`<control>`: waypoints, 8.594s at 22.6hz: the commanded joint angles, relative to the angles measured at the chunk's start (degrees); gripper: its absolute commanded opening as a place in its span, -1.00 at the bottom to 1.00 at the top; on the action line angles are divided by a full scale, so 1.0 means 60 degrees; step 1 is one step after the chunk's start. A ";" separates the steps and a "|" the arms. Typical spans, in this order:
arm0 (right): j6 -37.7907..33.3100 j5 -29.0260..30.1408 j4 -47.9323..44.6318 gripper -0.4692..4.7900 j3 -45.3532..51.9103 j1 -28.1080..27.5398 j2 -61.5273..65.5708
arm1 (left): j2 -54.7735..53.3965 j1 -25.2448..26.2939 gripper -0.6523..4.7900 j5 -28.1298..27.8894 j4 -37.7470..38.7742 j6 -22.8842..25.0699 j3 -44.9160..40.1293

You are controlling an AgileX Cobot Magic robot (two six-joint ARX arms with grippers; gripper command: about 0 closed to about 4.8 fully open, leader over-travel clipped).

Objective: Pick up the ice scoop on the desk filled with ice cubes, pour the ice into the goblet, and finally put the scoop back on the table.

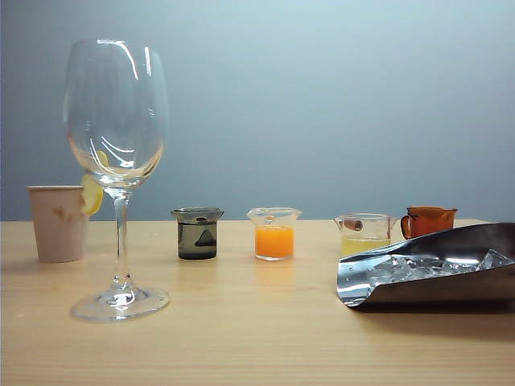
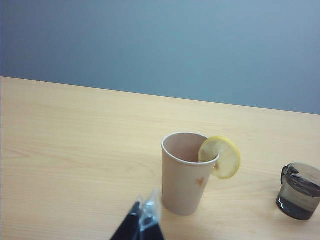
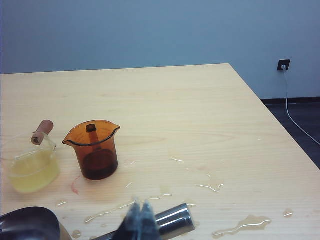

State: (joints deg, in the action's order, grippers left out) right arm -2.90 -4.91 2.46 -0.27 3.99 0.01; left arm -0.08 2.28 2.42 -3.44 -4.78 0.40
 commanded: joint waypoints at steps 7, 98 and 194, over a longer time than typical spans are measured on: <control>0.0018 -0.0025 0.0189 -0.85 -0.0004 -0.0004 0.0011 | -0.0004 -0.0004 -0.78 -0.0029 -0.0080 0.0040 0.0022; -1.0608 0.0295 -0.6269 -0.84 -0.1184 -0.0659 1.0309 | -0.6892 -0.5643 -0.78 0.1920 0.5362 0.1300 0.8247; -1.1417 0.2918 -0.1716 -0.84 -1.1912 0.3697 1.4356 | -0.5588 -0.5643 -0.76 0.0641 0.7679 0.0470 0.8378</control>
State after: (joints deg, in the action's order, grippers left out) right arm -70.74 11.68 -4.45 -71.07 26.11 86.74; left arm -33.71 -31.62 6.22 43.11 -2.17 50.39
